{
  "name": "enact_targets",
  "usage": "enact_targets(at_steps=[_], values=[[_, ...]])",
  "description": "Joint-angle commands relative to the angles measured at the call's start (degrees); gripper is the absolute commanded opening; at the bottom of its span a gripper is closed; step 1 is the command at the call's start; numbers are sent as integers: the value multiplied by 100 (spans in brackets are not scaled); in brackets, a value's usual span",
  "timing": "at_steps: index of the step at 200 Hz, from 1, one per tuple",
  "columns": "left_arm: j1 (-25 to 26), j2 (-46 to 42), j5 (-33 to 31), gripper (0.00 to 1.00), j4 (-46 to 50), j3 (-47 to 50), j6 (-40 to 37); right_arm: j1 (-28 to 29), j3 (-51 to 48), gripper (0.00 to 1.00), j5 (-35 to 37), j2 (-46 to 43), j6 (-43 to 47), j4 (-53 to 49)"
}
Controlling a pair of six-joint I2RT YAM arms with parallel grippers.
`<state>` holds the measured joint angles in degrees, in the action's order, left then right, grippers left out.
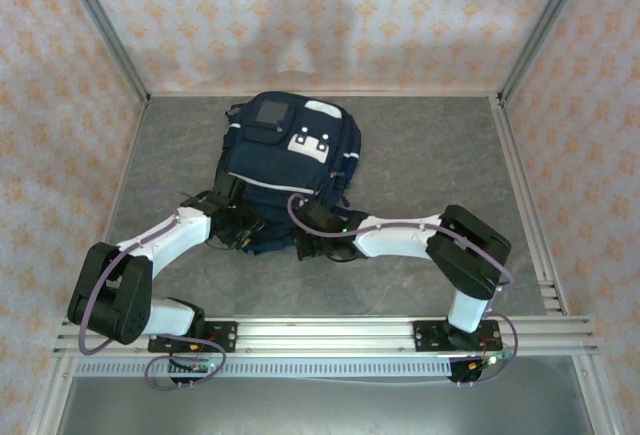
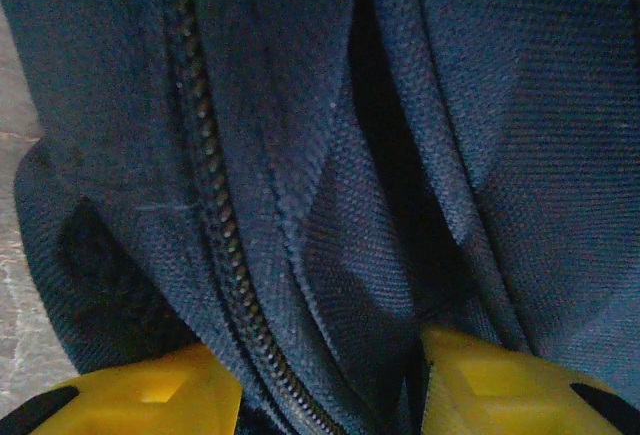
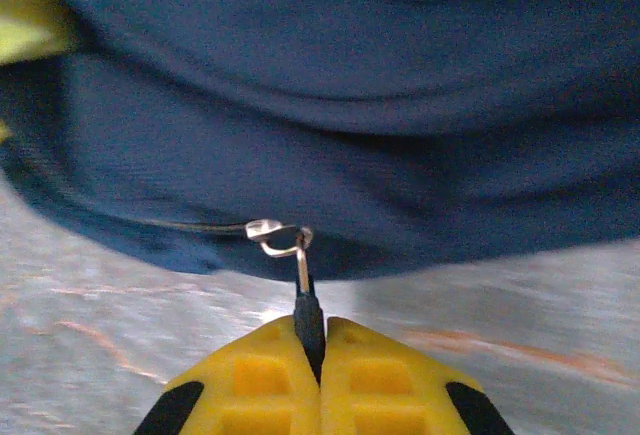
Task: Pack the student bag
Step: Zip the student bag at the center of the table.
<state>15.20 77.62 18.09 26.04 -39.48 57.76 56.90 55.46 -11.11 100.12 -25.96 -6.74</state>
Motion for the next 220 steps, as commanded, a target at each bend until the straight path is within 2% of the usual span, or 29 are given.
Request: enact_targets(at_steps=[1, 20, 43, 76, 106, 153, 220], values=[[-217, 84, -718, 46, 283, 84, -200, -432, -345, 0, 470, -140, 202, -946], [-219, -30, -839, 46, 426, -25, -311, -542, -406, 0, 148, -107, 318, -684], [-217, -195, -870, 48, 648, -213, -443, -481, -360, 0, -582, 146, 473, -302], [-113, -675, -298, 56, 569, -230, -320, -172, -305, 0, -532, 357, 233, 309], [299, -940, -330, 63, 597, -288, -89, 47, -103, 0, -531, 605, -112, 649], [616, -338, -86, 62, 182, -319, 273, 311, 220, 0, -512, 938, -493, 937], [756, 270, -313, 59, -35, -624, 444, 431, 342, 0, -636, 1123, -683, 1131]])
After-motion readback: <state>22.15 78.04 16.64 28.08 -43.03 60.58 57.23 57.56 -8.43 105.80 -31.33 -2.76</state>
